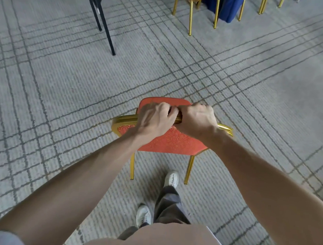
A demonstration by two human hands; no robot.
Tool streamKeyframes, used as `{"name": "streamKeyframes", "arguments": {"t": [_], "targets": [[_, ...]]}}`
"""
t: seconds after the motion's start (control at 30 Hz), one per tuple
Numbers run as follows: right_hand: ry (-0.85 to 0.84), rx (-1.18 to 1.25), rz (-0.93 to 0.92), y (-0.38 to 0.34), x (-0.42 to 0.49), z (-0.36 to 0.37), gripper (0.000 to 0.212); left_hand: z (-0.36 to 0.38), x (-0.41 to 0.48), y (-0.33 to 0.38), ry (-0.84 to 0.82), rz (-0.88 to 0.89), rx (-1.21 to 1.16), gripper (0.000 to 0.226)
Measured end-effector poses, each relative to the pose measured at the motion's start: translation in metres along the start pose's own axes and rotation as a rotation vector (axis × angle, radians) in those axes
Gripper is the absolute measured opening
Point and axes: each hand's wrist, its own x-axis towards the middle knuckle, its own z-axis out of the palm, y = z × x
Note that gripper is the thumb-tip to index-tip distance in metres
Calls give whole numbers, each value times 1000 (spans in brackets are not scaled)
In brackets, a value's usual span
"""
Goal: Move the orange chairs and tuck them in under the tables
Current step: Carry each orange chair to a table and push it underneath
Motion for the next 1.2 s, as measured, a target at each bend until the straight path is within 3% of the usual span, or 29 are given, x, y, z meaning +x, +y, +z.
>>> {"name": "streamKeyframes", "arguments": {"t": [0.2, 0.33, 0.57, 0.7, 1.03, 1.2], "targets": [[129, 143, 139, 54, 85, -3, 23, 7, 106, 8, 205, -30, -3, 45], [42, 204, 114, 75, 167, -21, 34, -18, 190, -7, 74, -85, -40, 43], [42, 199, 105, 115, 259, -29, 30, -25, 290, -17, -1, -86, 48, 42], [41, 194, 92, 133, 317, -34, 28, -23, 346, -28, 67, -12, 110, 27], [2, 172, 105, 200, 484, -28, 37, 8, 529, -61, 90, -112, 152, 42], [-84, 125, 106, 229, 571, -38, 32, 2, 618, -80, -15, 49, 322, 38]]}}
